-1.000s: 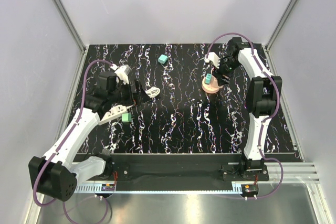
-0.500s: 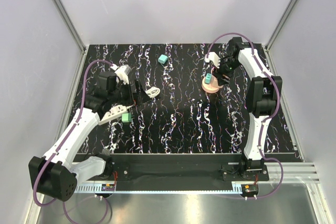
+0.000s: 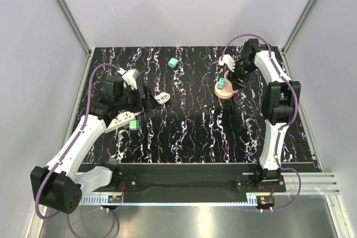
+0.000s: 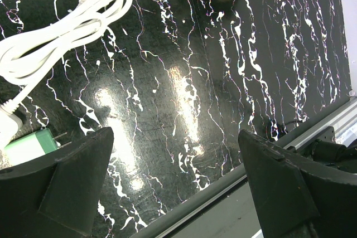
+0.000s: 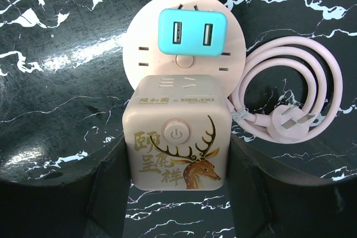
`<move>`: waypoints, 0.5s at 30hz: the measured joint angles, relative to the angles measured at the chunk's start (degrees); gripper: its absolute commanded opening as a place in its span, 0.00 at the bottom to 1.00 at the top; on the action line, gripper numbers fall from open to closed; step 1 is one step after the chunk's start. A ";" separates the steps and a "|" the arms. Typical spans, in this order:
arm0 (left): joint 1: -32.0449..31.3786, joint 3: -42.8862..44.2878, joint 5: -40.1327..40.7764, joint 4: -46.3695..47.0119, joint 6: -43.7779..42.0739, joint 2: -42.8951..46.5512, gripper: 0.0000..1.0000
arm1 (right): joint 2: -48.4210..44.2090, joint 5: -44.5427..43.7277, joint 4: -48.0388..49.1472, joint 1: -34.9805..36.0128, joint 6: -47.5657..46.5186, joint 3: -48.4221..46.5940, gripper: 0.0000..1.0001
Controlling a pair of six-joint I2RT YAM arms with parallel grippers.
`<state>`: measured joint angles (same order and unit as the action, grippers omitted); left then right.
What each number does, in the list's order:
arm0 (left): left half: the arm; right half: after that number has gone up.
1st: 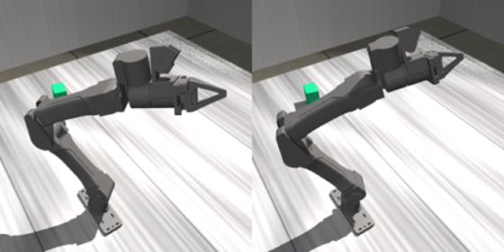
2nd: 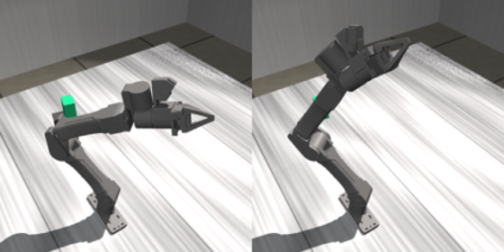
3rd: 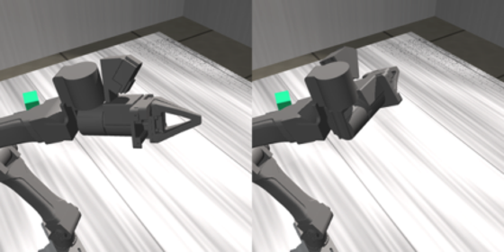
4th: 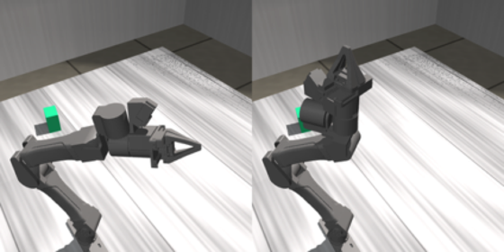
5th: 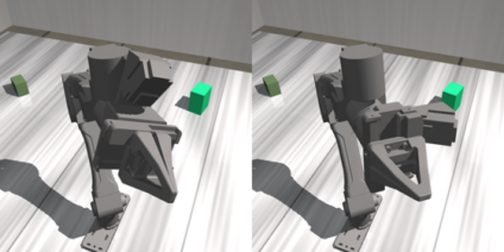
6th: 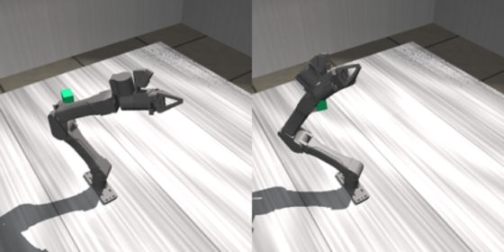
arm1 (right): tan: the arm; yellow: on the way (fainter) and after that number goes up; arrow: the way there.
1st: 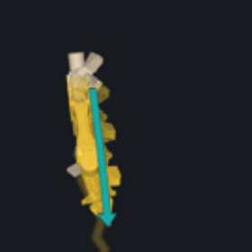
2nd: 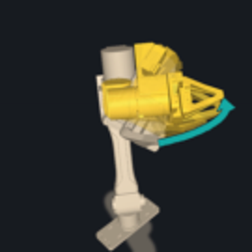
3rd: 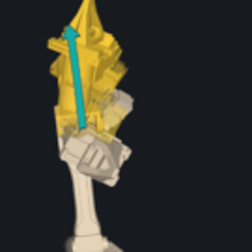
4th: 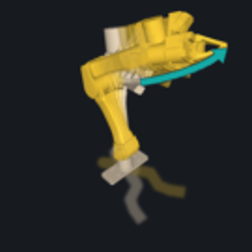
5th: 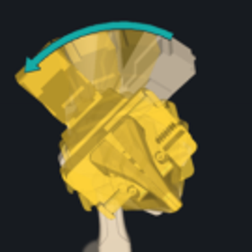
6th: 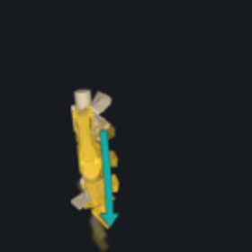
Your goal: Insert the plug
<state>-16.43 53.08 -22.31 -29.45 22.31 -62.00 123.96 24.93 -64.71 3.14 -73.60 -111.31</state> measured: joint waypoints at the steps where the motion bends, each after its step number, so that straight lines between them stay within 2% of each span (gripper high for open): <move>1: 0.00 0.00 0.00 0.00 0.00 0.00 0.99 | 0.00 0.00 0.00 -0.04 0.00 0.00 0.00; 15: 0.02 0.00 -0.04 0.00 0.00 0.00 0.99 | 0.02 0.11 0.37 -0.20 0.26 0.00 0.00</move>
<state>-16.40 53.08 -22.35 -29.45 22.31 -62.00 123.98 25.04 -64.34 2.94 -73.34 -111.31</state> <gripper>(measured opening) 0.987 0.658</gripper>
